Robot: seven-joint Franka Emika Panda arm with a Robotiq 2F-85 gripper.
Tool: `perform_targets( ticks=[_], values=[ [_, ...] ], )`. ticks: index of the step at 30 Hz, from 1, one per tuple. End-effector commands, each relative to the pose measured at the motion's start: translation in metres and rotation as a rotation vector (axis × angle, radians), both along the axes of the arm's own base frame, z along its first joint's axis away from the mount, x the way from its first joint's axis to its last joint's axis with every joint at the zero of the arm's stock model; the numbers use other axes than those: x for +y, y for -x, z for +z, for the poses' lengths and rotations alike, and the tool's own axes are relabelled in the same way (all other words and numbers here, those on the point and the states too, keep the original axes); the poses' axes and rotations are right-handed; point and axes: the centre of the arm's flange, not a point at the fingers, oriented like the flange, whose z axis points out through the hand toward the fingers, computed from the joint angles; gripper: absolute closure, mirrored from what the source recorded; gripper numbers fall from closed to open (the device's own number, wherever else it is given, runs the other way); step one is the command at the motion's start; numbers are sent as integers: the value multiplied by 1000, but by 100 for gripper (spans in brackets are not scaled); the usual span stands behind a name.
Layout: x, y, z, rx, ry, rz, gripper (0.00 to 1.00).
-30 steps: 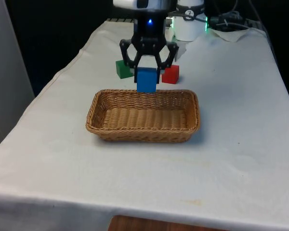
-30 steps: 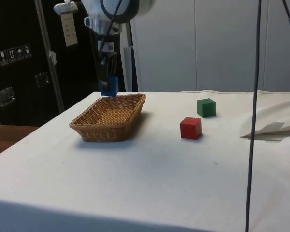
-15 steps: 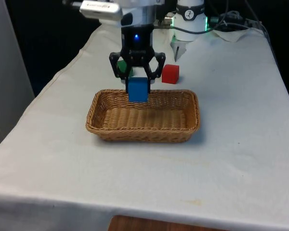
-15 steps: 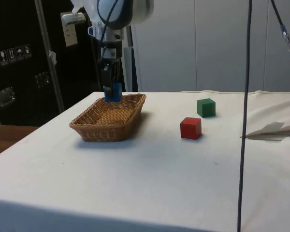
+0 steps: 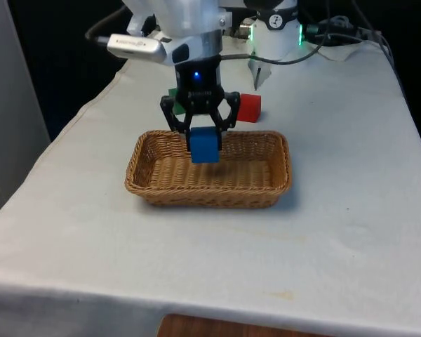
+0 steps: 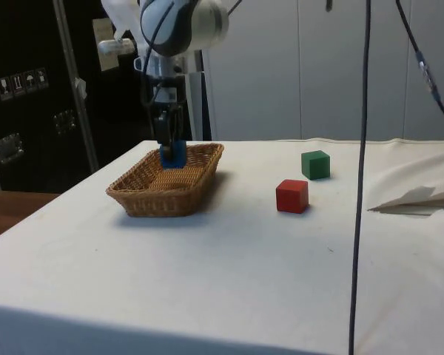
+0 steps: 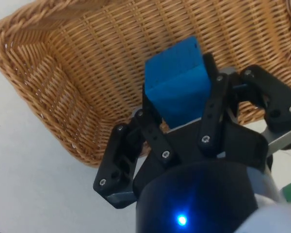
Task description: Pick up the blue cube and place it into the basket.
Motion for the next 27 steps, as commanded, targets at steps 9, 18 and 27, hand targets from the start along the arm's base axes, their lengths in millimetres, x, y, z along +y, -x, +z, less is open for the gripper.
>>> perform_targets(
  ticks=[9,18,27],
  values=[
    [13,-2,-13,-11,1,7,100],
    [17,-3,-32,-3,2,10,100],
    [17,-3,-37,-4,6,11,84]
  ],
)
